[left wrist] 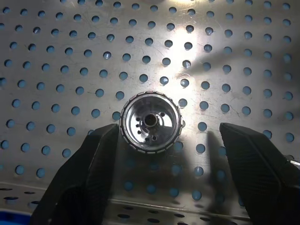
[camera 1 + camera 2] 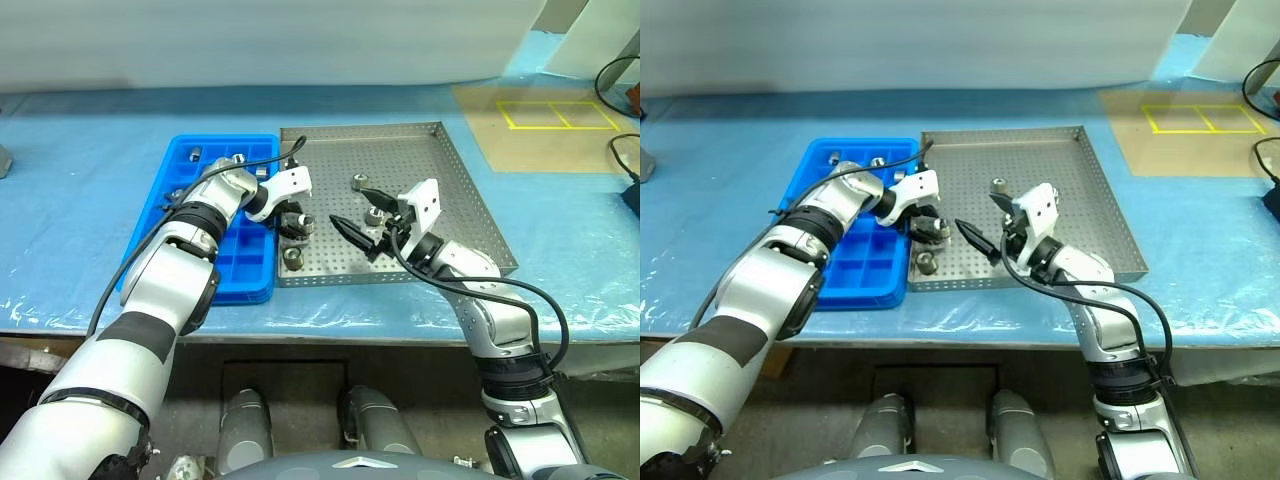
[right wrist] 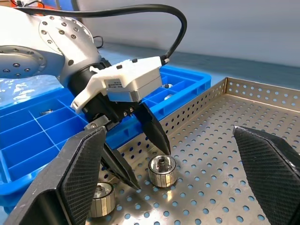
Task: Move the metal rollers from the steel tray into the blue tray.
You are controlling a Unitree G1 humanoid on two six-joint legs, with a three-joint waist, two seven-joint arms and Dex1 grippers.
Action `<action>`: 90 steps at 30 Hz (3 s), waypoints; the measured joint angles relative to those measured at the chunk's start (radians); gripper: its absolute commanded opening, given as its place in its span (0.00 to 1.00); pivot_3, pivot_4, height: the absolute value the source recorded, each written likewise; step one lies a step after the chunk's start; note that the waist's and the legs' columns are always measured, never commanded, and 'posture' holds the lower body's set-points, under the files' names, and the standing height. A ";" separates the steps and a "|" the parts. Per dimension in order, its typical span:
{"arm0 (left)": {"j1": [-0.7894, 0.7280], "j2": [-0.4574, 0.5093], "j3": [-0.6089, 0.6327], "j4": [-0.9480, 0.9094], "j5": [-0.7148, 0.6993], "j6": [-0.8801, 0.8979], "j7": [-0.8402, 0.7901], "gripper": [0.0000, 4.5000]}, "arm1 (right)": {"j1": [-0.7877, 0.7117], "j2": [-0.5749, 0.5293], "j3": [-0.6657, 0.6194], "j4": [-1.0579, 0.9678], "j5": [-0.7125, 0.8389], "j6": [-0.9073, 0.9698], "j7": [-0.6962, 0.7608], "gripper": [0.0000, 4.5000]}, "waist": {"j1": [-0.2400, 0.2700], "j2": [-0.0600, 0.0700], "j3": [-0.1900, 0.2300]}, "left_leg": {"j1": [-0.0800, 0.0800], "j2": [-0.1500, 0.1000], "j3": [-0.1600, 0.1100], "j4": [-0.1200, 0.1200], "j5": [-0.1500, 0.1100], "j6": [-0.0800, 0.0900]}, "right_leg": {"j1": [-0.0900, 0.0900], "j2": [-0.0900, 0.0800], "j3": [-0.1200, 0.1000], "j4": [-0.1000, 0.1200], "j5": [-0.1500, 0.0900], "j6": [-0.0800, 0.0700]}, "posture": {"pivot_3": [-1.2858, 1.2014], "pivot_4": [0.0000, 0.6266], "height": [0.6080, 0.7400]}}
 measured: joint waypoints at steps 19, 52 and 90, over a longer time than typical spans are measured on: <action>0.092 0.050 0.073 -0.155 -0.076 0.018 -0.099 0.42 | -0.038 0.007 0.008 0.010 0.002 0.002 0.001 1.00 | -0.002 0.001 0.000 | 0.006 0.000 0.002 -0.007 0.000 0.000 | 0.001 0.000 0.001 -0.005 0.001 0.000 | 0.40 0.24 1.00; 0.070 -0.073 0.079 -0.089 -0.081 -0.035 0.187 0.84 | -0.009 0.028 -0.004 0.000 0.001 -0.019 -0.042 1.00 | -0.024 0.001 0.001 | -0.003 -0.001 0.001 -0.012 0.002 0.004 | -0.002 0.001 -0.001 -0.010 0.001 0.001 | 0.34 0.24 1.00; 0.084 -0.157 0.102 -0.010 -0.044 -0.014 0.319 0.38 | 0.021 0.019 -0.005 -0.029 0.001 -0.005 -0.078 1.00 | -0.027 0.001 0.001 | -0.002 -0.001 0.001 -0.010 0.002 0.005 | -0.001 0.000 0.000 -0.010 0.001 0.002 | 0.35 0.24 1.00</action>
